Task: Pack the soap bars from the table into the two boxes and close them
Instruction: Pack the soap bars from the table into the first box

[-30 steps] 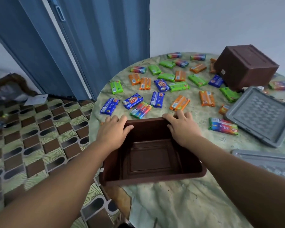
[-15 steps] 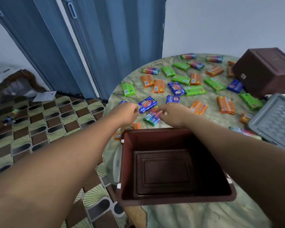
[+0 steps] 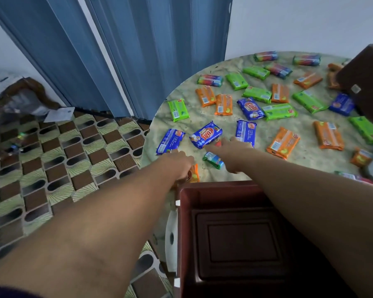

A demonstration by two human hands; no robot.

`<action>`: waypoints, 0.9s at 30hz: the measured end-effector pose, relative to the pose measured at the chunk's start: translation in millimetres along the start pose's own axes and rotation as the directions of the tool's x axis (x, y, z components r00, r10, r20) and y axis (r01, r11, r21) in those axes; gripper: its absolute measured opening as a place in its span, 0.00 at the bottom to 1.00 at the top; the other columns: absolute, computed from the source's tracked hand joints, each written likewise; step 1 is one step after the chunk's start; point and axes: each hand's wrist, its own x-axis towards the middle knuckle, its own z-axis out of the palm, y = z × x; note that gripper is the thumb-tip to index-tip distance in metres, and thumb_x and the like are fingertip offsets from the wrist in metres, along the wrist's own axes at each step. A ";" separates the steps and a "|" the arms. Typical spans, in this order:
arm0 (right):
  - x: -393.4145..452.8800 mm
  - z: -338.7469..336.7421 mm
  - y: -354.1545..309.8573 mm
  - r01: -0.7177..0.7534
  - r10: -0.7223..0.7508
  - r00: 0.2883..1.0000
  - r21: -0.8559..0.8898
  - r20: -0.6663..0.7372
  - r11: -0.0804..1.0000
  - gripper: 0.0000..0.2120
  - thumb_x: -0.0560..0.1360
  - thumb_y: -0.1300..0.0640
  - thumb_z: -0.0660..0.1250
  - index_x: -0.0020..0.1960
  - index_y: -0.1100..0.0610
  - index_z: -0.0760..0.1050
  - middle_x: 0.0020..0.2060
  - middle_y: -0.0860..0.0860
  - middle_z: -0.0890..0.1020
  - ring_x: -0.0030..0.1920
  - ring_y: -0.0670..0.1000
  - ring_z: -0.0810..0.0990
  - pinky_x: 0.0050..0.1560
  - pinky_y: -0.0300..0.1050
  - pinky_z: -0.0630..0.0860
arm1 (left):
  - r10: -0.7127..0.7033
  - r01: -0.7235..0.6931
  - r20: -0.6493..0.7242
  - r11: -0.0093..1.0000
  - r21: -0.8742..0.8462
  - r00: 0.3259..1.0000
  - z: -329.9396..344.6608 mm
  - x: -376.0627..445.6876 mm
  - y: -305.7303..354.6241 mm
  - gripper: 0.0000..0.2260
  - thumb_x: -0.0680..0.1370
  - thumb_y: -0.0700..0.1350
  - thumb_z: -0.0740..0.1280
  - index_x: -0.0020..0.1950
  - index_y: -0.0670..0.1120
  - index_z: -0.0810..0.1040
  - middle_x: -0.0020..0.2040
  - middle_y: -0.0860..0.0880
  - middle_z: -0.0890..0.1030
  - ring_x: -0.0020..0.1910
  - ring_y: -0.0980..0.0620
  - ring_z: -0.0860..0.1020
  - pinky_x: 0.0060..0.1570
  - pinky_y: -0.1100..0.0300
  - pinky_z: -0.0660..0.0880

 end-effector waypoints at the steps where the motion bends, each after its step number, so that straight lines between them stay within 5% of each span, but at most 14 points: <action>1: 2.8 0.5 -1.7 -0.011 0.011 1.000 -0.017 0.007 1.000 0.46 0.78 0.64 0.68 0.83 0.40 0.45 0.78 0.57 0.61 0.76 0.63 0.62 0.48 0.54 0.70 | 0.016 -0.016 -0.006 1.000 -0.003 1.000 2.3 1.4 -1.9 0.23 0.83 0.41 0.61 0.78 0.49 0.63 0.70 0.40 0.69 0.71 0.38 0.66 0.63 0.43 0.69; 7: 18.3 4.7 -8.1 -0.048 0.047 0.999 -0.113 -0.016 0.992 0.33 0.76 0.57 0.73 0.76 0.45 0.63 0.71 0.57 0.69 0.71 0.61 0.67 0.58 0.57 0.75 | 0.010 -0.014 -0.028 0.986 -0.169 1.000 -2.7 3.9 -3.2 0.29 0.76 0.47 0.74 0.73 0.47 0.64 0.66 0.39 0.68 0.63 0.34 0.74 0.49 0.48 0.71; 10: 16.7 4.5 -4.8 -0.024 -0.002 0.989 -0.180 -0.146 0.983 0.31 0.75 0.50 0.75 0.74 0.47 0.66 0.69 0.56 0.68 0.69 0.60 0.68 0.63 0.57 0.72 | -0.040 0.011 -0.101 0.962 -0.271 0.994 -2.9 5.3 -3.1 0.40 0.67 0.60 0.80 0.70 0.49 0.64 0.65 0.40 0.67 0.58 0.37 0.76 0.54 0.48 0.76; 13: 7.5 7.4 2.6 -0.023 0.014 0.969 -0.035 -0.247 0.999 0.34 0.73 0.39 0.71 0.73 0.52 0.64 0.67 0.56 0.73 0.67 0.60 0.72 0.68 0.57 0.70 | -0.094 0.021 -0.195 0.938 -0.347 0.976 -9.3 -0.7 0.1 0.43 0.66 0.62 0.78 0.73 0.49 0.62 0.65 0.42 0.68 0.56 0.40 0.76 0.55 0.47 0.77; 18: -28.7 -0.6 13.1 0.044 0.166 0.865 0.403 -0.473 0.914 0.30 0.72 0.37 0.67 0.66 0.55 0.66 0.55 0.54 0.73 0.50 0.61 0.79 0.41 0.51 0.72 | -0.132 -0.010 -0.374 0.935 -0.355 0.918 -27.3 -15.8 6.5 0.30 0.66 0.61 0.75 0.56 0.51 0.61 0.51 0.48 0.77 0.46 0.46 0.76 0.37 0.53 0.69; 21: -54.3 -7.2 15.3 0.052 0.196 0.788 0.381 -0.584 0.923 0.32 0.70 0.36 0.66 0.67 0.54 0.67 0.54 0.54 0.72 0.54 0.60 0.76 0.43 0.52 0.74 | -0.162 0.014 -0.442 0.948 -0.319 0.882 -39.0 -34.8 17.9 0.30 0.67 0.62 0.73 0.56 0.53 0.59 0.51 0.48 0.74 0.48 0.45 0.74 0.39 0.53 0.68; 27: -111.5 -4.4 7.6 0.037 0.226 0.809 0.429 -0.543 0.902 0.30 0.72 0.34 0.63 0.66 0.51 0.66 0.52 0.50 0.71 0.48 0.61 0.79 0.42 0.50 0.70 | -0.146 -0.046 -0.623 0.959 -0.281 0.768 -36.2 -83.1 51.2 0.28 0.69 0.63 0.71 0.56 0.50 0.62 0.48 0.48 0.75 0.47 0.43 0.77 0.37 0.53 0.67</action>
